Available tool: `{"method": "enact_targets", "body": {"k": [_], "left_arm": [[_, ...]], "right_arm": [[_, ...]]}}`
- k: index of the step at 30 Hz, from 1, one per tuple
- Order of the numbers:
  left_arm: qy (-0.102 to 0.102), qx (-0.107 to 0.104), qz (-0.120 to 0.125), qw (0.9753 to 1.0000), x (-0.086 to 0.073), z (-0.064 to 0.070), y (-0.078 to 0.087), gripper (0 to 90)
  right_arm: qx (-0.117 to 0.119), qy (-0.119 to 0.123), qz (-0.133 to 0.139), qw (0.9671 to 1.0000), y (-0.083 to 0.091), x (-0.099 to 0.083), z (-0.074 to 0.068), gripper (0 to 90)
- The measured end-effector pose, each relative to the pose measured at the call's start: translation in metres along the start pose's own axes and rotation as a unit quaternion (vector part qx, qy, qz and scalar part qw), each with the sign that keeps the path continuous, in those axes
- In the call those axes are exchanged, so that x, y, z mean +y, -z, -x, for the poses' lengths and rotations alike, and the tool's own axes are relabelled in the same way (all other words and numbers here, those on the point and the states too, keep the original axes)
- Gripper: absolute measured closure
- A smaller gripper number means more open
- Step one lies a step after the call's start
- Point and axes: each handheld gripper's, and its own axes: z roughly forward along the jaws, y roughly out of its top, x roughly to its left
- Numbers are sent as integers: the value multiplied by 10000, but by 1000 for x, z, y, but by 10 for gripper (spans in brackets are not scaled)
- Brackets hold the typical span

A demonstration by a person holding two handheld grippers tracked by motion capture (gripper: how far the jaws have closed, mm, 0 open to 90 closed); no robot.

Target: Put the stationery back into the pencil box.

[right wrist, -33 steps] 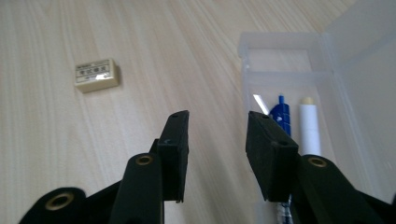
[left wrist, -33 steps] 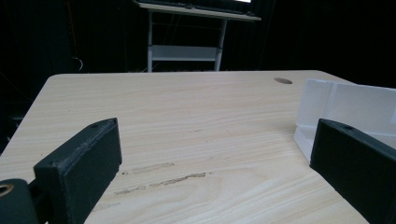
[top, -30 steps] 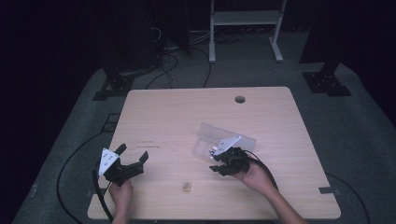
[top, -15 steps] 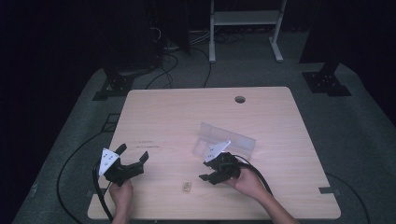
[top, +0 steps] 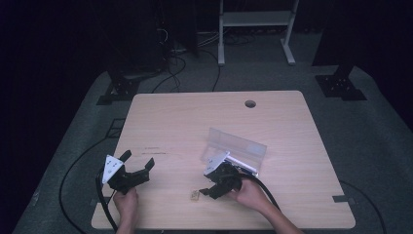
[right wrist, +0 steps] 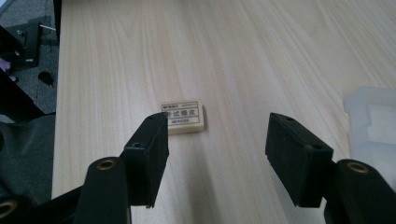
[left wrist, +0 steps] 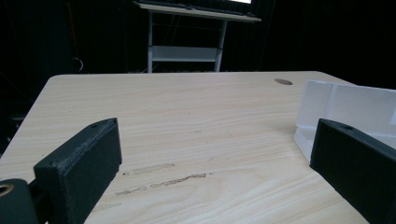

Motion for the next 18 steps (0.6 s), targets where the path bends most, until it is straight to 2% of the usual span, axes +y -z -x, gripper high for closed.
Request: {"method": "enact_targets", "body": {"k": [18], "left_arm": [[-11, 4, 6, 10000, 0, 0, 0, 11]], "right_arm": [[178, 62, -118, 9998, -22, 4, -9, 390]]}}
